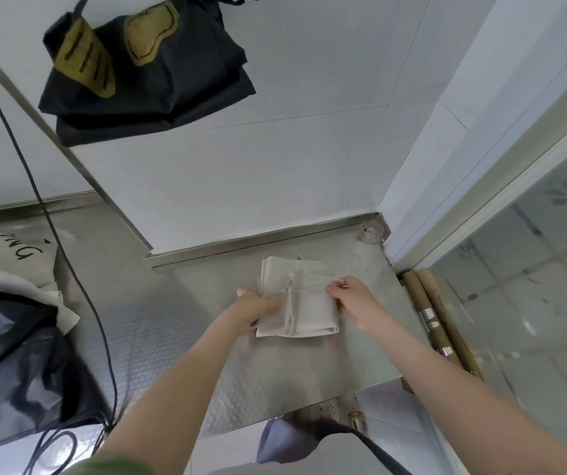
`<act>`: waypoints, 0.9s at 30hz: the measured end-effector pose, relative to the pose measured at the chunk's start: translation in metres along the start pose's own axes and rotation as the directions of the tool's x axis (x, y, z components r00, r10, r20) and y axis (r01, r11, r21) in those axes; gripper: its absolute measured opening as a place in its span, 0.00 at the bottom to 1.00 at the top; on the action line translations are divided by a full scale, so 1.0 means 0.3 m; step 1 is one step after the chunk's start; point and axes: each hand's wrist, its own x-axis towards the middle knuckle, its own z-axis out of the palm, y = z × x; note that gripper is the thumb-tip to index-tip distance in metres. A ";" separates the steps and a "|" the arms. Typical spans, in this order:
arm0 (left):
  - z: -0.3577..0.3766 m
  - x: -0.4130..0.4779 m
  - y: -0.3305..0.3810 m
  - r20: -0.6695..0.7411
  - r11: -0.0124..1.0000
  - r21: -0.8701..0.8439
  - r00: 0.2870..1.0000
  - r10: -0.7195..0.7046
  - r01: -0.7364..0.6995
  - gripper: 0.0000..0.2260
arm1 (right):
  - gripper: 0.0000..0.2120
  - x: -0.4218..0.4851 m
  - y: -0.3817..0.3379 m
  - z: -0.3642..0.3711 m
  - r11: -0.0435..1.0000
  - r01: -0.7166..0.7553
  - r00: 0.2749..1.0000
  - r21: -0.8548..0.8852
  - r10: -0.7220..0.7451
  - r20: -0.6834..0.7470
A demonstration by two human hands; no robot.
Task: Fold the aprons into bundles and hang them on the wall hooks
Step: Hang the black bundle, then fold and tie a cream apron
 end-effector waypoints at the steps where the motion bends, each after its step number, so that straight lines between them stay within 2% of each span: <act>1: -0.003 0.017 -0.011 0.022 0.994 -0.102 0.999 -0.040 0.042 0.31 | 0.07 -0.006 -0.003 -0.002 0.998 -0.018 1.000 0.054 0.016 0.024; 2: -0.003 0.020 -0.020 0.050 0.984 -0.165 0.997 -0.054 0.061 0.28 | 0.06 -0.014 -0.005 -0.004 0.994 -0.034 0.998 0.101 0.029 0.053; 4: -0.002 0.024 -0.031 0.075 0.981 -0.181 0.995 -0.058 0.070 0.21 | 0.06 -0.023 -0.008 -0.007 0.984 -0.056 0.993 0.172 0.038 0.111; 10: -0.004 0.010 -0.011 0.107 0.952 -0.291 0.992 -0.069 0.097 0.14 | 0.06 -0.020 -0.024 -0.036 0.948 -0.088 0.977 0.307 0.023 0.212; 13: 0.010 -0.009 0.009 0.166 0.908 -0.403 0.985 -0.048 0.112 0.07 | 0.01 -0.018 -0.037 -0.042 0.895 -0.074 0.969 0.441 -0.039 0.243; 15: 0.027 -0.017 0.031 0.232 0.844 -0.513 0.972 -0.037 0.155 0.07 | 0.05 -0.018 -0.055 -0.042 0.870 -0.033 0.956 0.491 -0.115 0.270; 17: 0.035 -0.019 0.057 0.308 0.746 -0.624 0.950 -0.040 0.234 0.10 | 0.10 -0.025 -0.073 -0.029 0.910 0.033 0.942 0.413 -0.166 0.290; 19: 0.040 -0.030 0.076 0.386 0.681 -0.661 0.921 -0.051 0.315 0.13 | 0.21 -0.032 -0.087 -0.003 0.966 0.116 0.941 0.231 -0.181 0.285; 21: 0.035 -0.053 0.089 0.439 0.672 -0.645 0.896 -0.065 0.364 0.15 | 0.35 -0.037 -0.105 0.023 0.970 0.241 0.956 0.013 -0.240 0.168; 23: 0.013 -0.067 0.090 0.469 0.722 -0.572 0.878 -0.101 0.389 0.16 | 0.42 -0.033 -0.127 0.024 0.877 0.387 0.920 -0.286 -0.388 0.055; 24: 0.001 -0.078 0.093 0.479 0.765 -0.513 0.869 -0.121 0.390 0.16 | 0.40 -0.034 -0.144 0.015 0.794 0.452 0.884 -0.405 -0.458 0.090; 25: -0.013 -0.083 0.093 0.490 0.815 -0.439 0.861 -0.136 0.379 0.16 | 0.34 -0.034 -0.163 0.004 0.735 0.511 0.855 -0.446 -0.488 0.176; 26: -0.023 -0.092 0.092 0.495 0.868 -0.352 0.856 -0.145 0.350 0.15 | 0.26 -0.035 -0.181 -0.005 0.732 0.544 0.839 -0.409 -0.470 0.275; 27: -0.028 -0.110 0.098 0.496 0.913 -0.262 0.855 -0.152 0.314 0.14 | 0.20 -0.044 -0.198 -0.006 0.773 0.537 0.833 -0.339 -0.422 0.358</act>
